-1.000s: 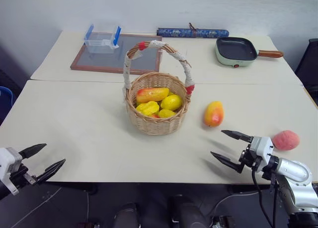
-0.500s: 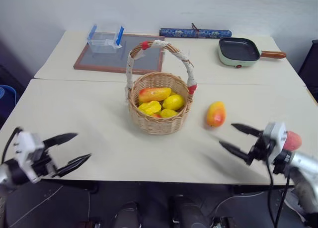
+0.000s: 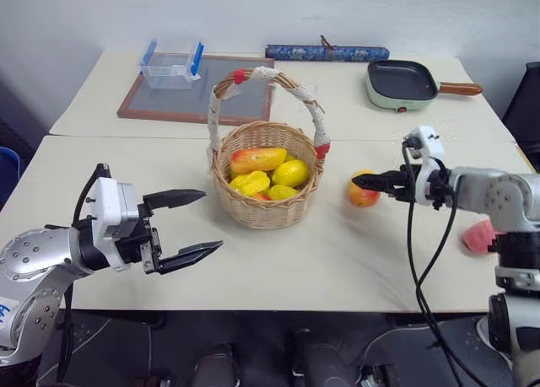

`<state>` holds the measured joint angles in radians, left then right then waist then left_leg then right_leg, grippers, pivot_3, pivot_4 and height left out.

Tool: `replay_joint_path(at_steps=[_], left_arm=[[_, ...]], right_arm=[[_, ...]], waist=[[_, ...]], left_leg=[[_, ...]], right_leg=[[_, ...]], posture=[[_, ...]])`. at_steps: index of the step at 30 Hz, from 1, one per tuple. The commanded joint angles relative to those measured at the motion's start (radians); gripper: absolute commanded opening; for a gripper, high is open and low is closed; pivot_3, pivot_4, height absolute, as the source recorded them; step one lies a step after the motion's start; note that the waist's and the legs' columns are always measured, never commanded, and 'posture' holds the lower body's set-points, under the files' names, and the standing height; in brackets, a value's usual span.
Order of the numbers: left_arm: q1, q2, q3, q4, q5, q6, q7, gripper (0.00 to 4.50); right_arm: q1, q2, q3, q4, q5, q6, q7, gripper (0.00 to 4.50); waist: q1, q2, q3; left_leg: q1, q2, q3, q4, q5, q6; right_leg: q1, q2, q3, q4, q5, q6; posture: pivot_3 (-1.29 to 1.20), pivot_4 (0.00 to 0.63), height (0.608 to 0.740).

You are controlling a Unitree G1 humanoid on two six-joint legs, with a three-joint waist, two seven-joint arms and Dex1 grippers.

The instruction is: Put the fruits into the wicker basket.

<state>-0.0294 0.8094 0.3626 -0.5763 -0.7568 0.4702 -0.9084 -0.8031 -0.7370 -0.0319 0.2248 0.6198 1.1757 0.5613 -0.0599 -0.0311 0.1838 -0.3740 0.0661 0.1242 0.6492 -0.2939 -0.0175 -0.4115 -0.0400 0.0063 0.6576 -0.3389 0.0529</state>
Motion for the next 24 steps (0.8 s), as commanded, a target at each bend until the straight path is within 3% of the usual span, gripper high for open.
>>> replay_joint_path(at_steps=[1,6,9,13,16,20,24], left_arm=[[-0.006,0.007,0.015,-0.041,-0.025,0.003,0.014,4.49],[-0.017,0.006,0.015,-0.049,-0.02,0.003,0.029,4.49],[-0.012,0.005,0.016,-0.055,-0.018,0.002,0.035,4.49],[-0.009,-0.003,0.014,-0.054,-0.012,-0.005,0.042,4.49],[-0.01,-0.009,0.007,-0.051,-0.005,-0.012,0.046,4.5],[-0.002,-0.012,0.016,-0.05,-0.009,-0.015,0.044,4.5],[0.014,-0.012,0.053,-0.024,-0.019,-0.023,0.033,4.5]], right_arm=[[-0.03,0.034,0.074,0.109,-0.07,0.013,0.022,4.5],[-0.106,0.053,0.19,0.219,-0.161,0.017,0.113,4.5],[-0.124,0.026,0.252,0.223,-0.194,0.025,0.194,4.5],[-0.124,0.016,0.251,0.201,-0.216,0.044,0.22,4.5],[-0.125,0.031,0.2,0.212,-0.23,0.021,0.197,3.93],[-0.079,-0.031,0.167,0.125,-0.22,-0.037,0.267,2.77],[-0.002,-0.136,0.115,-0.063,-0.155,-0.158,0.451,2.76]], waist=[[-0.001,-0.001,-0.001],[-0.018,-0.008,-0.005],[-0.025,-0.006,-0.004],[-0.02,-0.006,-0.004],[-0.019,-0.005,-0.004],[-0.017,-0.004,-0.003],[-0.004,0.004,0.002]], left_leg=[[0.001,0.0,0.0,0.0,0.0,0.0],[0.004,0.0,0.0,-0.001,0.0,0.001],[0.003,0.0,0.001,-0.002,0.0,0.0],[0.003,0.0,-0.001,-0.002,0.0,0.0],[0.002,0.0,-0.001,-0.002,0.0,0.0],[0.001,0.0,0.0,-0.002,0.0,0.0],[-0.002,0.0,0.0,-0.002,0.0,0.0]], right_leg=[[0.001,0.0,0.0,0.0,0.0,0.0],[0.003,0.0,0.0,0.001,0.0,0.0],[0.001,0.0,0.001,0.002,0.0,0.0],[0.001,0.0,0.0,0.001,0.0,0.0],[0.001,0.0,0.0,0.0,0.0,0.0],[0.001,0.0,0.0,0.0,0.0,0.0],[-0.001,0.0,0.0,-0.002,0.0,0.001]], posture=[[0.0,0.15,0.74],[0.0,0.15,0.74],[0.0,0.15,0.74],[0.0,0.15,0.74],[0.0,0.15,0.74],[0.0,0.15,0.74],[0.0,0.15,0.74]])
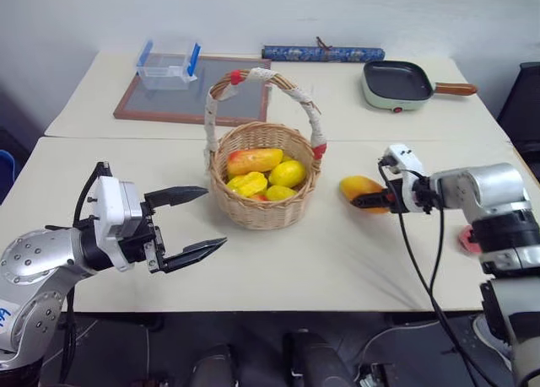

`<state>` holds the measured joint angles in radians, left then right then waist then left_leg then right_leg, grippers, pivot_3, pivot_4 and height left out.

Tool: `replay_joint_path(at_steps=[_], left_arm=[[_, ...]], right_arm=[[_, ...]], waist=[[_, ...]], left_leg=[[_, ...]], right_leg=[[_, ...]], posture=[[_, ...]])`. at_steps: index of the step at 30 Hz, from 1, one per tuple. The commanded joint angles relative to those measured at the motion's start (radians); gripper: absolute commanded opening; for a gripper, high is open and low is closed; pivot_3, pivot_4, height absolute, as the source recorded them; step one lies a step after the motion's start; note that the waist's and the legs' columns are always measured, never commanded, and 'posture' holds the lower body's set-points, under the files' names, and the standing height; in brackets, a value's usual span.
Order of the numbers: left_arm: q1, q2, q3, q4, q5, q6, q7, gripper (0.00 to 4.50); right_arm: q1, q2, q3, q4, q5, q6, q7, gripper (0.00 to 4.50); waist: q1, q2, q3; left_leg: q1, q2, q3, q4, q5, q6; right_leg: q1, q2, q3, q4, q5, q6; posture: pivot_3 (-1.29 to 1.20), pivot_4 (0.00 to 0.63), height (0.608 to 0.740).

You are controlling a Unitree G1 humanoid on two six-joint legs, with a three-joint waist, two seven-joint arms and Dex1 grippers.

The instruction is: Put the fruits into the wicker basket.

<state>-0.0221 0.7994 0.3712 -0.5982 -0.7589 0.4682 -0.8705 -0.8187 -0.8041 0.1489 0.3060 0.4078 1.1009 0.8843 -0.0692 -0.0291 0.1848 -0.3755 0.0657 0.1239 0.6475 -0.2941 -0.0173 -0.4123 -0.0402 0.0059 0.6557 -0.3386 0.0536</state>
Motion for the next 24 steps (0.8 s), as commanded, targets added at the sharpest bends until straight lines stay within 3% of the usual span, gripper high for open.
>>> replay_joint_path(at_steps=[1,4,8,9,13,19,24], left_arm=[[0.008,-0.005,0.063,0.009,-0.03,-0.019,-0.001,4.5],[0.042,-0.004,0.133,0.058,-0.048,-0.016,-0.018,4.5],[0.088,0.0,0.164,0.092,-0.042,-0.022,-0.055,4.5],[0.093,0.001,0.165,0.096,-0.04,-0.023,-0.06,4.5],[0.148,0.007,0.198,0.075,-0.056,-0.007,-0.077,4.5],[0.155,0.005,0.214,0.051,-0.07,0.007,-0.041,4.5],[0.13,0.0,0.192,0.036,-0.08,0.02,-0.012,4.5]], right_arm=[[0.047,-0.106,-0.075,-0.223,0.074,-0.141,0.198,2.76],[0.1,-0.142,-0.121,-0.481,0.193,-0.171,0.32,2.76],[0.024,0.01,-0.099,-0.646,0.286,-0.076,0.198,2.76],[0.011,0.03,-0.081,-0.662,0.279,-0.068,0.178,2.76],[-0.163,0.322,0.015,-0.598,0.15,0.036,-0.165,2.76],[-0.193,0.396,0.081,-0.548,0.007,-0.055,-0.291,2.76],[-0.176,0.397,0.123,-0.552,-0.032,-0.11,-0.275,4.45]], waist=[[0.008,0.003,0.002],[0.008,0.004,0.003],[-0.01,0.002,0.003],[-0.012,0.002,0.003],[-0.023,0.002,0.003],[0.0,0.001,0.002],[-0.003,-0.001,0.001]], left_leg=[[0.0,0.0,0.0,0.0,0.0,0.0],[0.0,0.001,0.0,-0.001,0.0,-0.001],[0.004,0.005,-0.001,-0.001,-0.002,-0.001],[0.004,0.005,-0.002,-0.001,-0.002,-0.001],[0.003,0.004,-0.001,-0.001,0.0,-0.002],[-0.003,0.0,-0.008,-0.001,0.001,-0.005],[-0.015,-0.001,-0.006,0.001,-0.001,-0.001]], right_leg=[[0.0,0.0,0.0,0.0,0.0,0.0],[-0.001,0.002,0.0,0.0,0.0,0.001],[0.001,0.006,0.001,0.001,0.0,0.0],[0.001,0.006,0.001,0.002,0.0,0.0],[-0.001,0.003,0.001,0.004,0.0,-0.002],[-0.005,-0.001,-0.002,0.005,0.0,-0.003],[-0.015,-0.003,-0.003,0.005,0.002,0.001]], posture=[[0.0,0.15,0.74],[0.0,0.15,0.74],[0.0,0.15,0.74],[0.0,0.15,0.74],[0.0,0.15,0.74],[0.0,0.15,0.74],[0.0,0.15,0.74]])
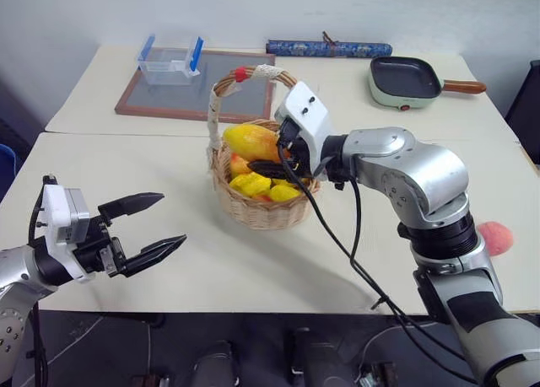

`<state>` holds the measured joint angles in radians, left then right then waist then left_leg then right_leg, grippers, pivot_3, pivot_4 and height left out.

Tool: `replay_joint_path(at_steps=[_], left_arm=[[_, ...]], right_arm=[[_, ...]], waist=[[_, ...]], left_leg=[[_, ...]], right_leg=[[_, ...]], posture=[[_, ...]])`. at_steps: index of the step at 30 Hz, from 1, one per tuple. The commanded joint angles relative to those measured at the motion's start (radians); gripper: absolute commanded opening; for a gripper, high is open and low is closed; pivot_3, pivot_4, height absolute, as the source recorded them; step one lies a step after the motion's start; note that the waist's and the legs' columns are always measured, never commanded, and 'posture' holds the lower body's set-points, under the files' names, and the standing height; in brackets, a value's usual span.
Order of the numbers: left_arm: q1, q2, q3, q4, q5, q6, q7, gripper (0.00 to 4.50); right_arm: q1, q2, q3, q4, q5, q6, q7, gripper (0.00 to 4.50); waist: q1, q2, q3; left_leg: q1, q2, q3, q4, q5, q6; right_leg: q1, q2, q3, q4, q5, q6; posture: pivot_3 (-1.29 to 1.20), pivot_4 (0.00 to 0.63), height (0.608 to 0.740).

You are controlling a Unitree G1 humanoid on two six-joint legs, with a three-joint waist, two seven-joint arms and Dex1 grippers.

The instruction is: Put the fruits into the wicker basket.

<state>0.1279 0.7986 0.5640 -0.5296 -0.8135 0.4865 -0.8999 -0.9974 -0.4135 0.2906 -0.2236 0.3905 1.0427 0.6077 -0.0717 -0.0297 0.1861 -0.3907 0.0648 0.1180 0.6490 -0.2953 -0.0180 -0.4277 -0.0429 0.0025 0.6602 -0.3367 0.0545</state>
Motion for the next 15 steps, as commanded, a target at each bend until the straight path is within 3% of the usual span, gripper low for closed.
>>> replay_joint_path(at_steps=[1,8,11,15], left_arm=[[-0.03,0.0,-0.008,-0.034,-0.031,0.006,0.024,4.5],[-0.117,0.001,-0.091,-0.018,-0.034,0.006,0.029,4.5],[-0.177,0.007,-0.13,0.015,-0.021,-0.004,0.011,4.5],[-0.234,0.003,-0.181,0.077,0.001,-0.02,-0.03,4.5]], right_arm=[[0.011,0.011,-0.041,-0.025,0.002,-0.062,0.011,4.48],[0.161,0.011,-0.247,-0.126,0.162,-0.173,0.115,4.48],[0.383,-0.091,-0.428,-0.253,0.292,-0.27,0.285,4.48],[0.686,-0.138,-0.651,-0.313,0.37,-0.384,0.341,4.48]], waist=[[-0.002,0.0,0.0],[-0.003,0.0,0.0],[0.022,0.0,0.0],[0.041,-0.001,0.0]], left_leg=[[0.0,0.0,0.0,0.0,0.0,0.0],[0.0,0.0,0.0,0.0,0.002,0.0],[0.0,0.0,-0.001,-0.001,0.002,0.0],[0.0,-0.001,-0.001,-0.001,0.001,0.002]], right_leg=[[-0.001,0.0,0.0,0.0,0.0,0.0],[0.0,0.001,0.0,0.0,0.0,0.0],[0.001,0.002,0.0,0.0,0.0,0.001],[0.003,0.002,0.0,-0.003,0.001,0.002]], posture=[[0.0,0.15,0.74],[0.0,0.15,0.74],[0.0,0.15,0.74],[0.0,0.15,0.74]])
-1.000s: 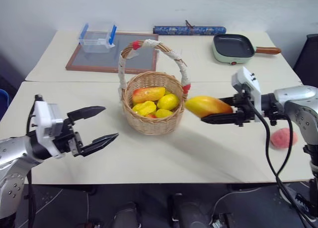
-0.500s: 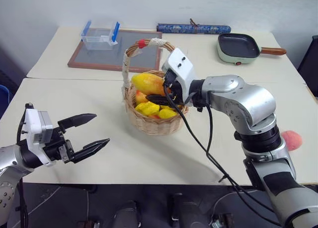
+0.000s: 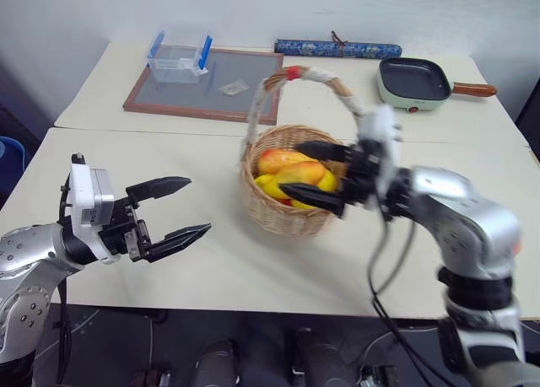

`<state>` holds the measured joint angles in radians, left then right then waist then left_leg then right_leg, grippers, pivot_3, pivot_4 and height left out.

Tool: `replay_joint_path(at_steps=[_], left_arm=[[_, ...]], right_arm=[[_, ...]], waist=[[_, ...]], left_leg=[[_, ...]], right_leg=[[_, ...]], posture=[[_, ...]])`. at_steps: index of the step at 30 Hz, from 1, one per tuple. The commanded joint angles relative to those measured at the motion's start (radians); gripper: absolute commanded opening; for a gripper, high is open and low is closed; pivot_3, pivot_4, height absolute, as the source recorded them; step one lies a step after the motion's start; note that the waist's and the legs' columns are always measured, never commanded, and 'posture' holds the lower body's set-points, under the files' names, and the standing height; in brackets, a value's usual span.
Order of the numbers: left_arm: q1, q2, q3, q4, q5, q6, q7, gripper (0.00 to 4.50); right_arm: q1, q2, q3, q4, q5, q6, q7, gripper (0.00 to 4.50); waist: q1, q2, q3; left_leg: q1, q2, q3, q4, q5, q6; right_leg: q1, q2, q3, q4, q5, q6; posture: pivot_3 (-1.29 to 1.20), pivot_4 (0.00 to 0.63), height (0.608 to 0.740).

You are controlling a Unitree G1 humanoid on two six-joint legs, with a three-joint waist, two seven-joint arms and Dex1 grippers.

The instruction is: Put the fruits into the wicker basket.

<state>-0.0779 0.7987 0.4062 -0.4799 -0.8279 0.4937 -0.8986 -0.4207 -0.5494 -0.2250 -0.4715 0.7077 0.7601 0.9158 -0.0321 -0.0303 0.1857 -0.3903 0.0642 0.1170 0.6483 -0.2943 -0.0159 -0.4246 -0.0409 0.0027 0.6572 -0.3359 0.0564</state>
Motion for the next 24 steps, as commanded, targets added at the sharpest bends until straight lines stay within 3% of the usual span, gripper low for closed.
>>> replay_joint_path(at_steps=[1,4,9,12,16,21,24], left_arm=[[-0.041,-0.001,-0.041,0.049,0.027,-0.037,-0.044,4.5],[-0.077,-0.007,-0.086,0.102,0.055,-0.061,-0.08,4.5],[-0.132,-0.011,-0.136,0.169,0.087,-0.09,-0.13,4.5],[-0.146,-0.01,-0.136,0.181,0.088,-0.094,-0.143,4.5],[-0.15,-0.013,-0.139,0.19,0.087,-0.088,-0.155,4.5],[-0.172,-0.023,-0.163,0.213,0.1,-0.098,-0.164,4.5],[-0.188,-0.026,-0.17,0.218,0.095,-0.092,-0.17,4.5]], right_arm=[[0.171,-0.008,-0.161,-0.076,0.041,-0.136,0.042,4.48],[0.28,-0.005,-0.186,-0.119,0.031,-0.207,0.032,4.48],[0.328,0.022,-0.168,-0.185,0.028,-0.276,-0.045,4.48],[0.461,0.009,-0.282,-0.181,-0.027,-0.376,-0.037,4.48],[0.669,0.015,-0.506,-0.051,-0.084,-0.536,0.005,4.48],[0.822,0.037,-0.691,0.177,-0.176,-0.753,0.001,4.48],[0.87,0.05,-0.732,0.284,-0.191,-0.828,-0.016,4.48]], waist=[[0.001,0.0,0.0],[-0.012,0.0,0.0],[-0.025,0.0,0.0],[-0.021,0.0,0.0],[0.007,0.0,0.0],[0.003,0.0,0.0],[0.0,0.0,0.0]], left_leg=[[0.001,0.0,0.0,0.001,0.0,0.0],[0.003,0.0,0.004,0.0,0.001,0.001],[0.009,0.001,0.003,0.0,0.005,0.001],[0.017,0.001,0.002,-0.003,0.004,-0.001],[0.017,0.001,0.0,-0.002,0.002,-0.003],[0.018,0.0,0.004,0.0,-0.001,0.0],[0.022,0.0,0.004,-0.001,-0.004,0.005]], right_leg=[[0.001,0.0,0.0,0.0,0.0,0.0],[0.001,0.002,0.004,0.0,0.0,0.0],[0.005,0.004,0.004,0.004,0.002,-0.003],[0.013,0.005,0.004,0.002,0.001,-0.004],[0.016,0.005,0.005,0.0,-0.002,0.0],[0.018,0.003,0.007,-0.005,-0.002,0.0],[0.021,0.004,0.007,-0.004,-0.002,0.0]], posture=[[0.0,0.15,0.74],[0.0,0.15,0.74],[0.0,0.15,0.74],[0.0,0.15,0.74],[0.0,0.15,0.74],[0.0,0.15,0.74],[0.0,0.15,0.74]])
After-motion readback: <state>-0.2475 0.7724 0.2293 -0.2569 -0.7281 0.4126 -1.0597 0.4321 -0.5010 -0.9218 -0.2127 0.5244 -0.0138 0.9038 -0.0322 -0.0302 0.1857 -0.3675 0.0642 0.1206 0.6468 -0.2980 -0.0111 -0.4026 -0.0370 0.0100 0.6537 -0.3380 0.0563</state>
